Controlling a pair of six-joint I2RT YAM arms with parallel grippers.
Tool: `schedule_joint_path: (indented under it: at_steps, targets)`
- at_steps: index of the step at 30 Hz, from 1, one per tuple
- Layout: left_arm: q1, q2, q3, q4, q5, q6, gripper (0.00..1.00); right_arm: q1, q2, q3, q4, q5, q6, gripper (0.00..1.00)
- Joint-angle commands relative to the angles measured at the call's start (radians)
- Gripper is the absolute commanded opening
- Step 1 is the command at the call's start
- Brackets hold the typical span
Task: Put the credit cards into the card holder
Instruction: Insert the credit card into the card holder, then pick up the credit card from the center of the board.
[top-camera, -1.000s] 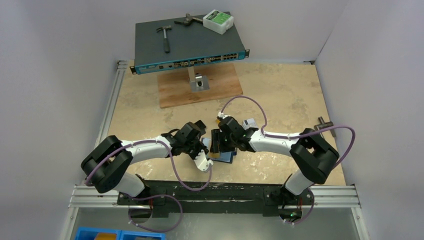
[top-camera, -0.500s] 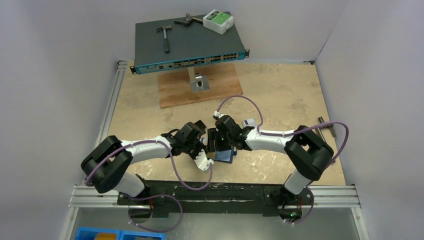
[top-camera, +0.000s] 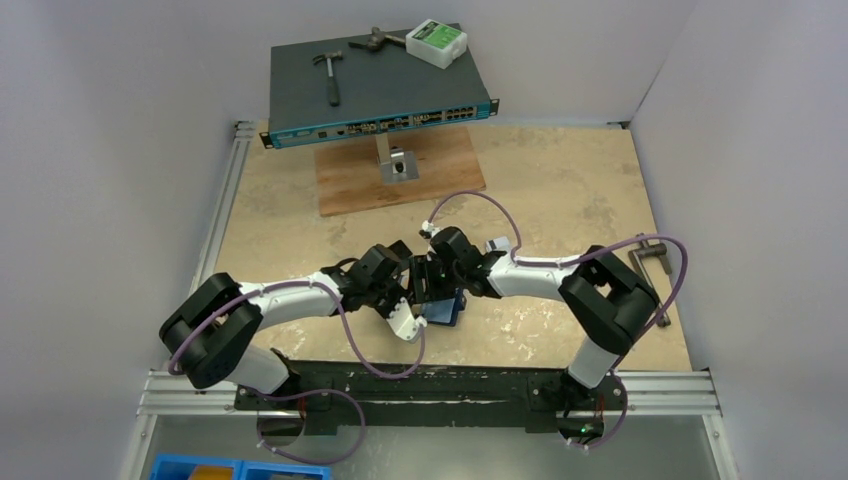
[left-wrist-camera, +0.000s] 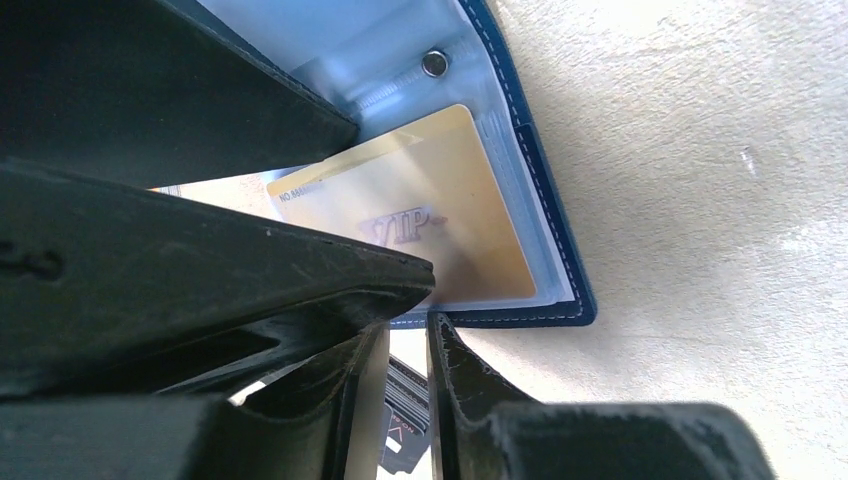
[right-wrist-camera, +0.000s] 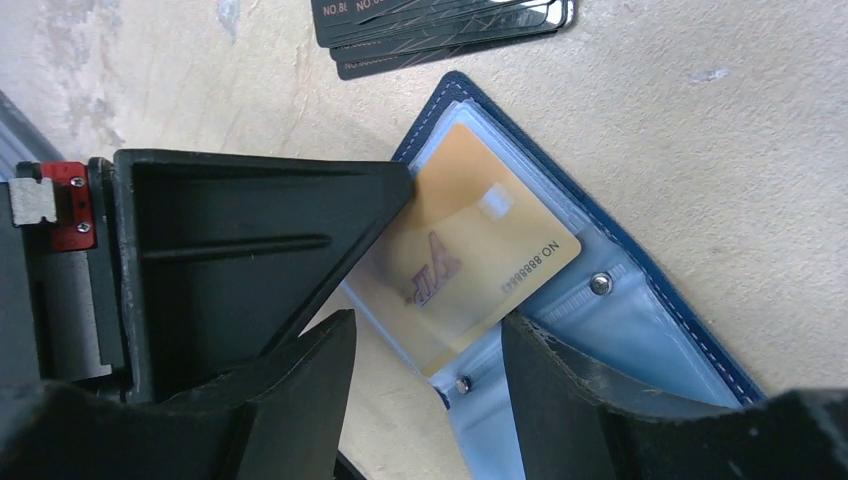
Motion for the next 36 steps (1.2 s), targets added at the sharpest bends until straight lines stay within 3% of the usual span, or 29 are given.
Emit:
schedule_joint_path:
  at_steps: [1,7,19,23,27,28,29,31,33,36]
  targets:
    - [-0.027,-0.005,0.010,-0.025,0.046,-0.041,0.20,-0.017,0.019,-0.010,0.125,-0.120,0.013,0.56]
    - [-0.041,-0.012,0.068,-0.109,0.026,-0.098,0.22,-0.148,-0.086,-0.128,0.165,-0.171,0.061,0.56]
    - [-0.017,-0.010,0.236,-0.396,-0.071,-0.296,0.36,-0.177,-0.284,-0.190,0.030,-0.084,0.024,0.64]
    - [0.054,0.018,0.400,-0.581,-0.091,-0.442,0.40,-0.177,-0.304,-0.184,0.015,-0.073,0.016,0.59]
    - [0.144,0.094,0.609,-0.792,-0.132,-0.604,0.42,-0.223,-0.375,-0.142,-0.079,0.055,-0.019,0.65]
    - [0.163,0.122,0.658,-0.856,-0.155,-0.636,0.49,-0.250,-0.385,-0.122,-0.108,0.070,-0.036,0.64]
    - [0.177,0.154,0.707,-0.924,-0.173,-0.658,0.69,-0.281,-0.390,-0.105,-0.135,0.075,-0.052,0.63]
    - [0.220,0.200,0.784,-1.048,-0.196,-0.711,0.91,-0.360,-0.402,-0.080,-0.181,0.068,-0.076,0.62]
    - [0.267,0.191,0.801,-1.083,-0.203,-0.761,0.99,-0.437,-0.433,-0.074,-0.207,0.070,-0.094,0.62]
    - [0.311,0.085,0.756,-0.984,-0.306,-0.797,1.00,-0.520,-0.447,-0.046,-0.267,0.099,-0.130,0.64]
